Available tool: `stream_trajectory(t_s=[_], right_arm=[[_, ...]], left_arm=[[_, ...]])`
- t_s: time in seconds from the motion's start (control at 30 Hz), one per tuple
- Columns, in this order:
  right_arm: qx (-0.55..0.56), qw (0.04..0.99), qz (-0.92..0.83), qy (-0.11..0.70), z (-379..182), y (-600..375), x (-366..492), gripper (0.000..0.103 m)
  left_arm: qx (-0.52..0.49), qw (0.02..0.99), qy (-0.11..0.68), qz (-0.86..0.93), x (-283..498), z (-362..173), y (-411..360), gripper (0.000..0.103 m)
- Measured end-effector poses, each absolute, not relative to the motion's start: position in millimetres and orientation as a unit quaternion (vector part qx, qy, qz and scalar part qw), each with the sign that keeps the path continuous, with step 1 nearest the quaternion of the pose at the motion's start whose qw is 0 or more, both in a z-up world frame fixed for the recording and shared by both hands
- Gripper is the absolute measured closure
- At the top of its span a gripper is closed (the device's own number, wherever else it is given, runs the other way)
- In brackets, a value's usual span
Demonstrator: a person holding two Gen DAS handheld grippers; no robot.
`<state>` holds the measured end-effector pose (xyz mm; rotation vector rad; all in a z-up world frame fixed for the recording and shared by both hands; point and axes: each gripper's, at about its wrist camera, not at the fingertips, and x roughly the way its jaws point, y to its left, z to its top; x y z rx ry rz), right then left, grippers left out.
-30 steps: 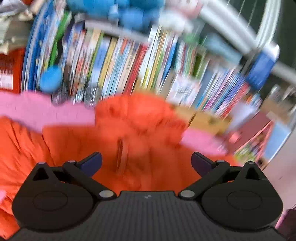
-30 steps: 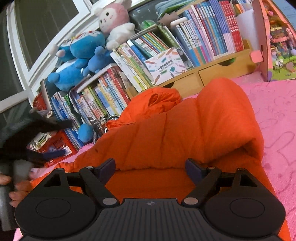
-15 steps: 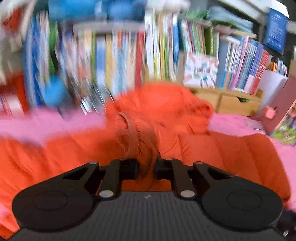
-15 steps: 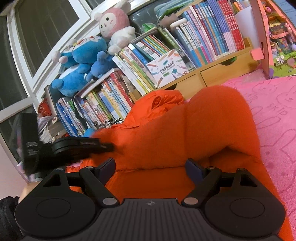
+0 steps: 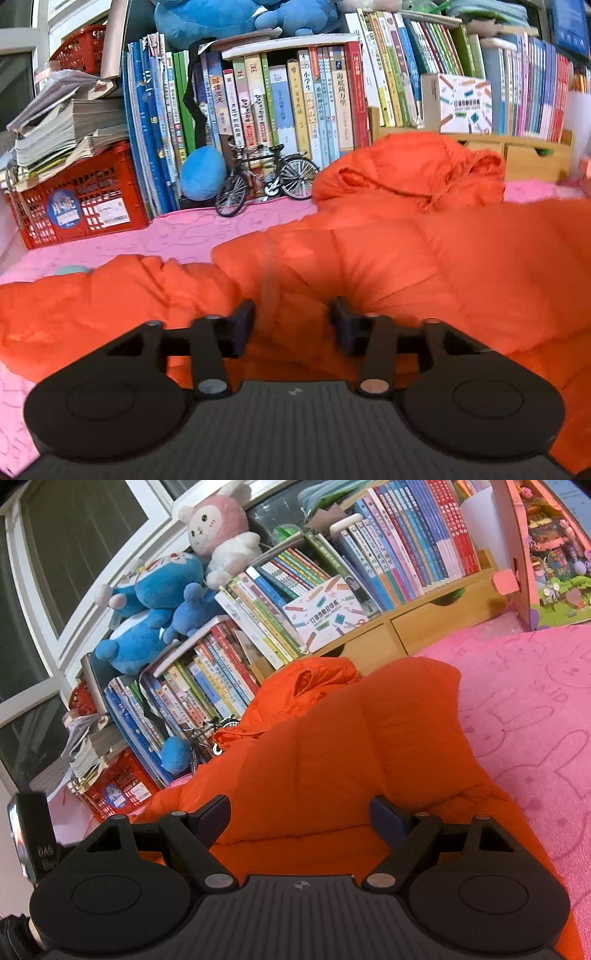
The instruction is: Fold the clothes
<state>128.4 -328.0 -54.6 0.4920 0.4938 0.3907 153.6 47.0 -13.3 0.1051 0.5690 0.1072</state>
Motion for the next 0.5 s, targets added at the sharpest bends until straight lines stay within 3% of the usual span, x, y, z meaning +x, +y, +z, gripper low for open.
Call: stream_trajectory(t_s=[0.2,0.33,0.43,0.5], right_arm=[[0.202,0.931,0.186,0.242,-49,-318,126,0.02],[-0.017,0.968,0.173,0.181,-23,-266,109,0.019],[-0.192,0.964,0.158,0.098,-15,-215,104,0.011],[-0.236,0.951,0.175,0.095,-16,-186,115,0.011]], left_arm=[[0.051,0.949,0.306,0.051,160,-24,55,0.042],[0.055,0.946,0.313,0.056,163,-26,55,0.038],[0.04,0.945,0.319,0.056,164,-26,60,0.033],[0.029,0.944,0.323,0.057,165,-27,64,0.028]])
